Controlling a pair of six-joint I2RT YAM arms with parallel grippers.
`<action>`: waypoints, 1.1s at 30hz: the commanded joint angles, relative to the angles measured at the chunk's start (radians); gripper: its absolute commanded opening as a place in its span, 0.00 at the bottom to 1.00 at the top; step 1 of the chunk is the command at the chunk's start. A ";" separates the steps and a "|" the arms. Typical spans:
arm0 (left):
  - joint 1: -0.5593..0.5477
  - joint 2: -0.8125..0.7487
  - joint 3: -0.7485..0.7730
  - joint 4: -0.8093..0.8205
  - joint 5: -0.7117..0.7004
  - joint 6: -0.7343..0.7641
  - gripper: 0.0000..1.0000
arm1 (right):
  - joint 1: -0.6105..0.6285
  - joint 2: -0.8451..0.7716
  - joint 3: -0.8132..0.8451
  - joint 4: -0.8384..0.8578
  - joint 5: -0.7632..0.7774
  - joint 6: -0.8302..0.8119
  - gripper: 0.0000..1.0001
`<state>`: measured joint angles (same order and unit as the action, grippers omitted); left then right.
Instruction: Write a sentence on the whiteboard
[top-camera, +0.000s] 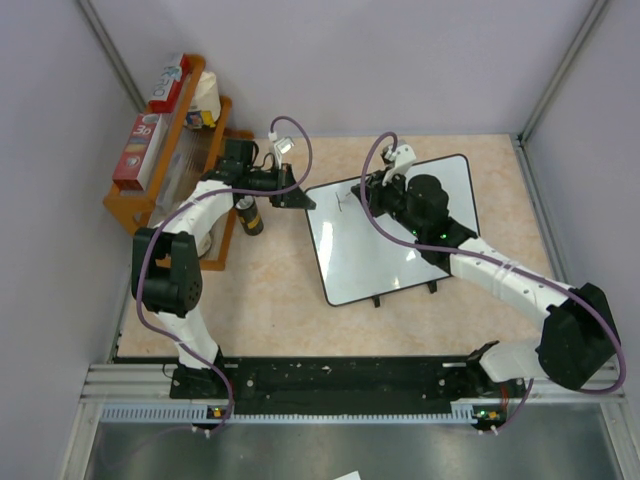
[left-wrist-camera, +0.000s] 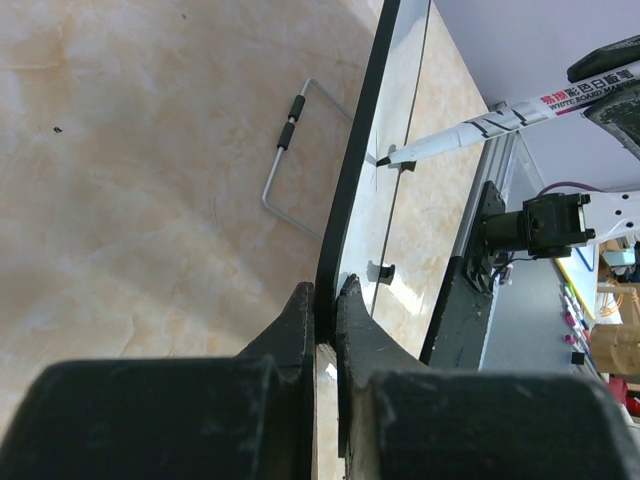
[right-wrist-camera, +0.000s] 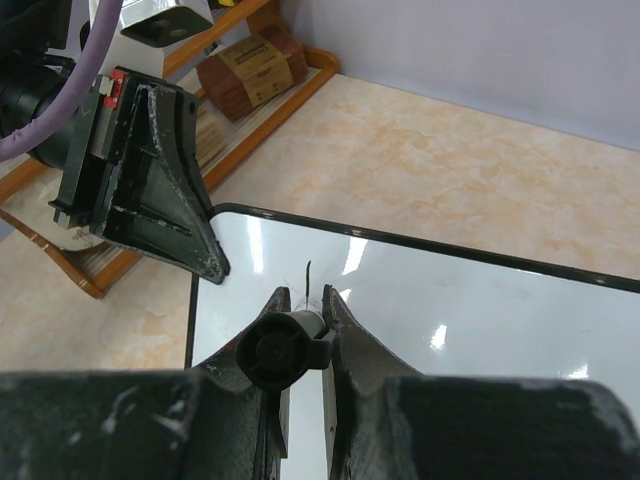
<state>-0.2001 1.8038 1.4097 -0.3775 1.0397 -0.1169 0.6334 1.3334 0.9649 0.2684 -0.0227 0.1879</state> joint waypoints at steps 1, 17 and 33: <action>-0.033 -0.023 -0.028 0.005 -0.164 0.155 0.00 | 0.014 0.013 0.038 -0.012 0.061 -0.007 0.00; -0.035 -0.023 -0.032 0.006 -0.170 0.152 0.00 | 0.002 0.001 0.038 -0.029 0.112 0.004 0.00; -0.038 -0.024 -0.034 0.005 -0.173 0.152 0.00 | -0.001 -0.066 0.032 -0.006 0.083 0.015 0.00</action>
<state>-0.1997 1.8019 1.4021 -0.3763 1.0321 -0.1177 0.6365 1.3197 0.9649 0.2516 0.0525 0.2050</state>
